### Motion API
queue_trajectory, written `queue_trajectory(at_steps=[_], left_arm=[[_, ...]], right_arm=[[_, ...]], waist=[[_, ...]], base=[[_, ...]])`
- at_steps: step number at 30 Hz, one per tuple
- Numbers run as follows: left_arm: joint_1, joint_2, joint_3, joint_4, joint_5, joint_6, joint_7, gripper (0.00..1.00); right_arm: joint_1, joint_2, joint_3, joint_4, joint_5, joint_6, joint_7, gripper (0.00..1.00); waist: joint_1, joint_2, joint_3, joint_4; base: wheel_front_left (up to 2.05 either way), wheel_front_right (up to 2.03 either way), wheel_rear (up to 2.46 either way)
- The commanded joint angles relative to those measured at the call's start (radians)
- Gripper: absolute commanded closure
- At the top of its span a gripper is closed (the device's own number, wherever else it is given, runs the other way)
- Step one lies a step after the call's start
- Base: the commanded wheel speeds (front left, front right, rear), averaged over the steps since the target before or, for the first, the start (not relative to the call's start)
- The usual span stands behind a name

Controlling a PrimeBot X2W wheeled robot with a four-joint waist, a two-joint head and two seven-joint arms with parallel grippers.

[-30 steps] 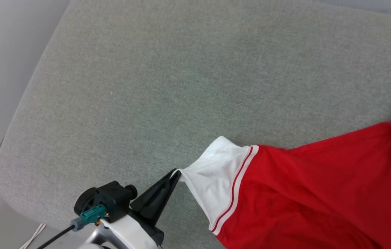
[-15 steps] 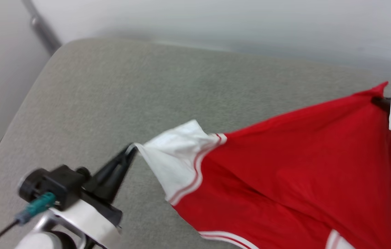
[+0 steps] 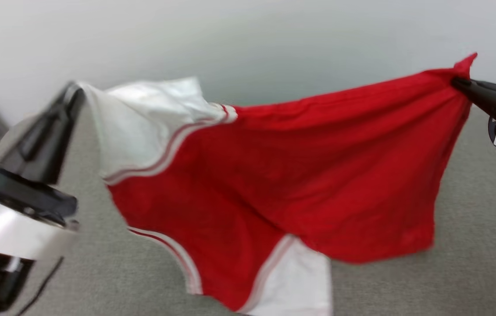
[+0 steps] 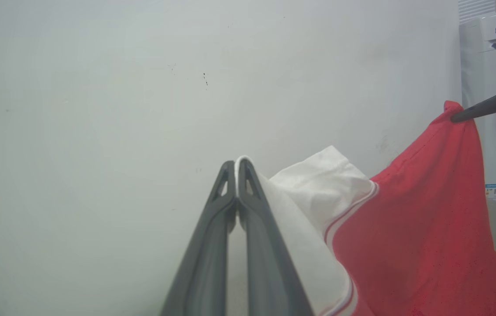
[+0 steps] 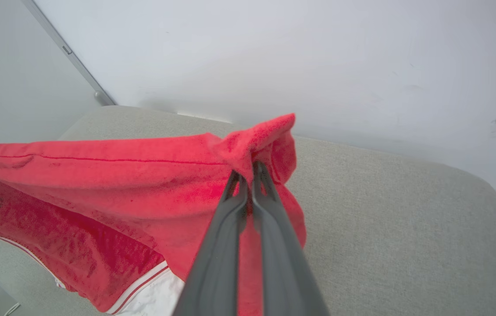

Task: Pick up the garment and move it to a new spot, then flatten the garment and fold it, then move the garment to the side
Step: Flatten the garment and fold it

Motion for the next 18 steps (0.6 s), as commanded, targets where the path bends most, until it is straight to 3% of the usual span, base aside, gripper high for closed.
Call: queue_trajectory(at_steps=[1, 15, 18], left_arm=[[-0.022, 0.016, 0.035, -0.013, -0.008, 0.01, -0.007, 1.0], [-0.196, 0.089, 0.193, -0.08, -0.056, 0.005, -0.004, 1.0], [-0.274, 0.076, 0.207, -0.072, -0.073, 0.01, -0.003, 1.0]], right_arm=[[0.016, 0.023, -0.016, -0.036, 0.016, 0.0, -0.004, 1.0], [-0.051, 0.109, -0.108, -0.251, 0.024, 0.0, -0.062, 1.0], [-0.09, 0.112, -0.106, -0.281, 0.001, 0.0, -0.095, 1.0]], waist=[[0.0, 0.0, -0.018, -0.046], [0.0, 0.0, 0.062, -0.128], [0.0, 0.0, 0.097, -0.138]], base=[[0.0, 0.0, 0.0], [0.0, 0.0, 0.0], [0.0, 0.0, 0.0]])
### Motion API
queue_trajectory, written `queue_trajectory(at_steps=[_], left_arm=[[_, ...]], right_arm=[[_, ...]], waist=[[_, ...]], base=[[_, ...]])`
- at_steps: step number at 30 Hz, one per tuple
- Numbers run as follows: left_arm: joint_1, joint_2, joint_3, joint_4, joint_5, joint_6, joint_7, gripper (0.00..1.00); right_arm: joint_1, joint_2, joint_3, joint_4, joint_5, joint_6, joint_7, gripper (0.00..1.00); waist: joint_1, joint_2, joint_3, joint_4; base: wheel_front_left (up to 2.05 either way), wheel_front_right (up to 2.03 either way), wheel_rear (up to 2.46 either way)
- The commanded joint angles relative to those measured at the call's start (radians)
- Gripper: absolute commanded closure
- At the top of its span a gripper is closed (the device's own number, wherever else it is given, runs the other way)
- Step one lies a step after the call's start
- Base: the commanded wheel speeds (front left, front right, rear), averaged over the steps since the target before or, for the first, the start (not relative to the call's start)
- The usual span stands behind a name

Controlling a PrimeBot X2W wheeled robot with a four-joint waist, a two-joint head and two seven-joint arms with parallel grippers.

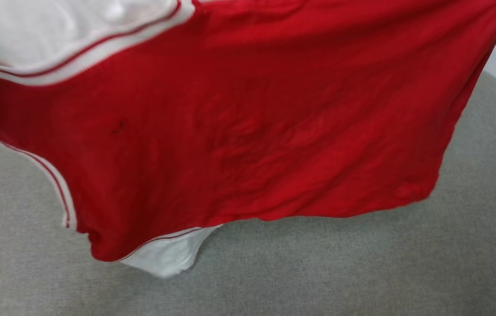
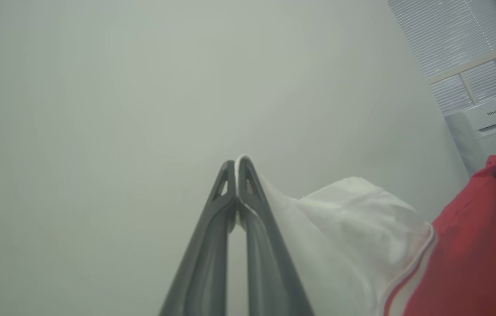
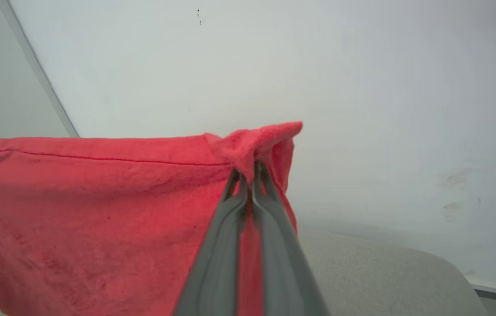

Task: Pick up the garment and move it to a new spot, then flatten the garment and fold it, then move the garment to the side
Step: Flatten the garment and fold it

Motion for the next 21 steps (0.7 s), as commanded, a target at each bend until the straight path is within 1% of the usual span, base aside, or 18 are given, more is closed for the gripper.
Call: queue_trajectory(at_steps=[1, 7, 11, 14, 17, 19, 21], left_arm=[[-0.031, -0.007, 0.004, 0.007, -0.006, 0.004, 0.001, 1.0], [-0.237, -0.02, -0.008, 0.062, -0.022, -0.022, 0.018, 1.0], [-0.42, -0.033, -0.053, 0.136, -0.009, -0.066, 0.035, 1.0], [-0.574, -0.057, -0.092, 0.226, 0.01, -0.103, 0.041, 1.0], [-0.738, -0.099, -0.116, 0.331, 0.022, -0.123, 0.039, 1.0], [-0.84, -0.123, -0.135, 0.405, 0.047, -0.139, 0.024, 1.0], [-0.936, -0.149, -0.154, 0.484, 0.073, -0.158, 0.003, 1.0]], right_arm=[[-0.024, -0.007, 0.006, -0.009, -0.012, 0.0, -0.016, 1.0], [-0.12, -0.015, 0.021, -0.004, -0.051, 0.0, -0.096, 1.0], [-0.213, -0.032, 0.029, 0.031, -0.091, 0.0, -0.148, 1.0], [-0.305, -0.041, 0.034, 0.079, -0.125, 0.0, -0.194, 1.0], [-0.414, -0.05, 0.044, 0.136, -0.171, 0.0, -0.238, 1.0], [-0.485, -0.065, 0.06, 0.186, -0.205, 0.0, -0.28, 1.0], [-0.558, -0.066, 0.066, 0.245, -0.237, 0.0, -0.321, 1.0]], waist=[[-0.0001, 0.0, 0.035, -0.013], [-0.0001, 0.0, 0.156, -0.016], [-0.0001, 0.0, 0.248, -0.006], [-0.0001, 0.0, 0.321, 0.004], [-0.0001, 0.0, 0.398, 0.015], [-0.0001, 0.0, 0.442, 0.024], [-0.0001, 0.0, 0.484, 0.033]], base=[[0.0, 0.0, 0.0], [0.0, 0.0, 0.0], [0.0, 0.0, 0.0], [0.0, 0.0, 0.0], [0.0, 0.0, 0.0], [0.0, 0.0, 0.0], [0.0, 0.0, 0.0]])
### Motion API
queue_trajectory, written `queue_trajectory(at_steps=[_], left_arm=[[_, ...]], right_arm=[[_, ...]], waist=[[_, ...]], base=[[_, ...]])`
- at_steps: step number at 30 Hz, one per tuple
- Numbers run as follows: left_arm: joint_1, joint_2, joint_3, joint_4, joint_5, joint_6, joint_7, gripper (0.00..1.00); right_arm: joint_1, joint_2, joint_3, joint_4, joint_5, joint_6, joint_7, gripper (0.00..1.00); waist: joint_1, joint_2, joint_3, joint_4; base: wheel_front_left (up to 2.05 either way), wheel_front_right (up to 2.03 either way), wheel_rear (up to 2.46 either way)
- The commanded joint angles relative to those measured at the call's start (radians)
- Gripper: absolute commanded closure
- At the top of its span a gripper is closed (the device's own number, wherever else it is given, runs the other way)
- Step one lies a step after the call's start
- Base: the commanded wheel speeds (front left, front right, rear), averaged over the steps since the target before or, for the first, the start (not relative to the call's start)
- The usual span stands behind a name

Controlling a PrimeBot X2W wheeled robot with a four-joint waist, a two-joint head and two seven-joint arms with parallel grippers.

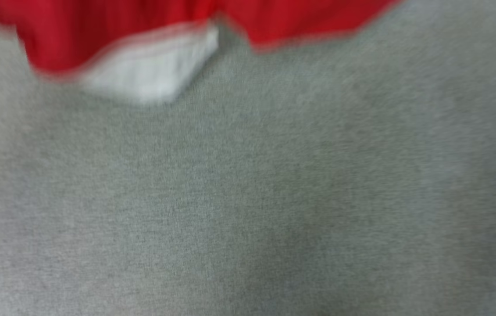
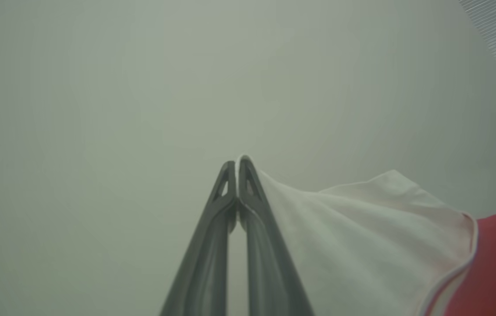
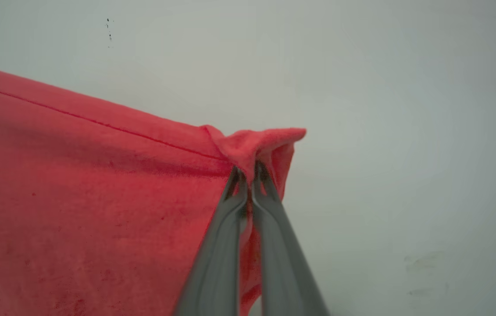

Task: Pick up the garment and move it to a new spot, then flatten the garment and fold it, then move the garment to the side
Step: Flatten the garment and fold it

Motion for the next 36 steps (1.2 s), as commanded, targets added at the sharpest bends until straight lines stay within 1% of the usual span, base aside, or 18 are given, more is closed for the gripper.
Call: queue_trajectory(at_steps=[1, 4, 6, 10, 12, 15, 19, 23, 27, 30, 33, 36], left_arm=[[-0.057, -0.015, -0.011, 0.048, 0.019, -0.012, -0.014, 1.0], [-0.194, -0.058, -0.027, 0.165, 0.043, -0.03, -0.044, 1.0], [-0.276, -0.089, -0.037, 0.244, 0.063, -0.038, -0.074, 1.0], [-0.388, -0.143, -0.072, 0.389, 0.103, -0.056, -0.142, 1.0], [-0.413, -0.167, -0.082, 0.461, 0.112, -0.064, -0.175, 1.0], [-0.399, -0.2, -0.096, 0.553, 0.113, -0.077, -0.205, 1.0], [-0.299, -0.239, -0.126, 0.611, 0.129, -0.095, -0.229, 1.0], [-0.142, -0.28, -0.108, 0.61, 0.123, -0.101, -0.236, 1.0], [0.097, -0.338, -0.093, 0.561, 0.156, -0.109, -0.237, 1.0], [0.277, -0.368, -0.081, 0.514, 0.182, -0.112, -0.237, 1.0], [0.465, -0.382, -0.087, 0.474, 0.204, -0.117, -0.237, 1.0], [0.635, -0.383, -0.078, 0.439, 0.199, -0.117, -0.237, 1.0]], right_arm=[[-0.049, -0.006, 0.009, 0.037, -0.025, -0.001, -0.026, 1.0], [-0.166, -0.023, 0.036, 0.128, -0.085, -0.001, -0.1, 1.0], [-0.236, -0.042, 0.077, 0.185, -0.129, -0.001, -0.162, 1.0], [-0.346, -0.039, 0.111, 0.318, -0.187, -0.001, -0.281, 1.0], [-0.373, -0.044, 0.123, 0.381, -0.213, -0.001, -0.334, 1.0], [-0.373, -0.037, 0.145, 0.458, -0.25, -0.001, -0.403, 1.0], [-0.295, -0.031, 0.183, 0.526, -0.247, -0.001, -0.479, 1.0], [-0.182, -0.022, 0.211, 0.591, -0.233, -0.001, -0.535, 1.0], [-0.028, -0.022, 0.25, 0.655, -0.208, -0.001, -0.583, 1.0], [0.098, -0.022, 0.289, 0.681, -0.171, -0.001, -0.595, 1.0], [0.22, -0.034, 0.333, 0.7, -0.125, -0.001, -0.596, 1.0], [0.339, -0.057, 0.379, 0.697, -0.067, -0.001, -0.597, 1.0]], waist=[[-0.0002, 0.0, 0.096, 0.027], [-0.0002, 0.0, 0.151, 0.042], [-0.0002, 0.0, 0.185, 0.056], [-0.0002, 0.0, 0.233, 0.078], [-0.0002, 0.0, 0.25, 0.091], [-0.0002, 0.0, 0.258, 0.106], [-0.0002, 0.0, 0.25, 0.122], [-0.0002, 0.0, 0.206, 0.133], [-0.0002, 0.0, 0.127, 0.143], [-0.0002, 0.0, 0.051, 0.144], [-0.0002, 0.0, -0.029, 0.144], [-0.0002, 0.0, -0.106, 0.147]], base=[[0.0, 0.0, 0.0], [0.0, 0.0, 0.0], [0.0, 0.0, 0.0], [0.0, 0.0, 0.0], [0.0, 0.0, 0.0], [0.0, 0.0, 0.0], [0.0, 0.0, 0.0], [0.0, 0.0, 0.0], [0.0, 0.0, 0.0], [0.0, 0.0, 0.0], [0.0, 0.0, 0.0], [0.0, 0.0, 0.0]])
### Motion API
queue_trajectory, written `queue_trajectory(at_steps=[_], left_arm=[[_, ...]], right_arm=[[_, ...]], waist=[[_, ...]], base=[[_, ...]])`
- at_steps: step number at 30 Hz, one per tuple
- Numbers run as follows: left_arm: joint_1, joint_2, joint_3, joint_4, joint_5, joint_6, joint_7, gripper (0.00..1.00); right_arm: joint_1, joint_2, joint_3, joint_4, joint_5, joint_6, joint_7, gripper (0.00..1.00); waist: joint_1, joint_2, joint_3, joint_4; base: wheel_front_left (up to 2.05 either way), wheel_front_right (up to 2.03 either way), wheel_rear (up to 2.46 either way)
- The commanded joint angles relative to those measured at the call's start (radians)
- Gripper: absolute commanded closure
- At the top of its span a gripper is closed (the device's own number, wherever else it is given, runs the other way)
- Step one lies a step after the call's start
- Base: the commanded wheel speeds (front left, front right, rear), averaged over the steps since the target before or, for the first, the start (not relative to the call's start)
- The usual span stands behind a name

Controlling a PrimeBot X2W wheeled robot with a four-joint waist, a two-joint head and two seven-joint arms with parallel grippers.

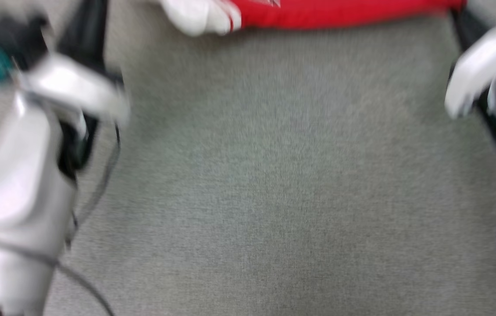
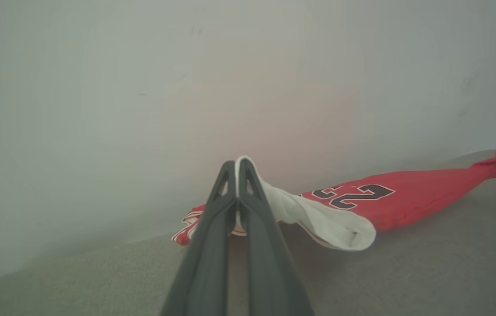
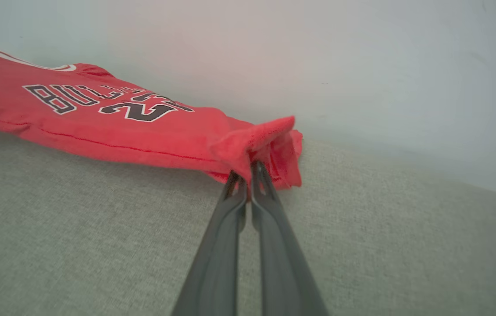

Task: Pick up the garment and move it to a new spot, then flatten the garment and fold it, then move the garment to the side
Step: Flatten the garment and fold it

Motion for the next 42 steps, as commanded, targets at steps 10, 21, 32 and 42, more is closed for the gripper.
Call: queue_trajectory(at_steps=[10, 21, 32, 42], left_arm=[[0.42, 0.091, -0.038, -0.122, -0.048, 0.004, 0.066, 1.0], [0.804, 0.226, -0.051, -0.385, -0.152, 0.034, 0.243, 1.0], [1.084, 0.326, -0.067, -0.621, -0.239, 0.087, 0.37, 1.0], [1.093, 0.346, -0.067, -0.673, -0.224, 0.09, 0.364, 1.0]], right_arm=[[0.323, -0.11, 0.108, -0.118, 0.149, -0.001, 0.02, 1.0], [0.679, -0.166, 0.029, -0.295, 0.278, -0.001, 0.116, 1.0], [1.002, -0.133, -0.141, -0.535, 0.283, -0.001, 0.239, 1.0], [1.103, -0.074, -0.244, -0.686, 0.243, -0.001, 0.347, 1.0]], waist=[[0.0, 0.0, -0.261, 0.022], [0.0, 0.0, -0.395, 0.026], [0.0, 0.0, -0.434, -0.001], [0.0, 0.0, -0.424, -0.017]], base=[[0.0, 0.0, 0.0], [0.0, 0.0, 0.0], [0.0, 0.0, 0.0], [0.0, 0.0, 0.0]])
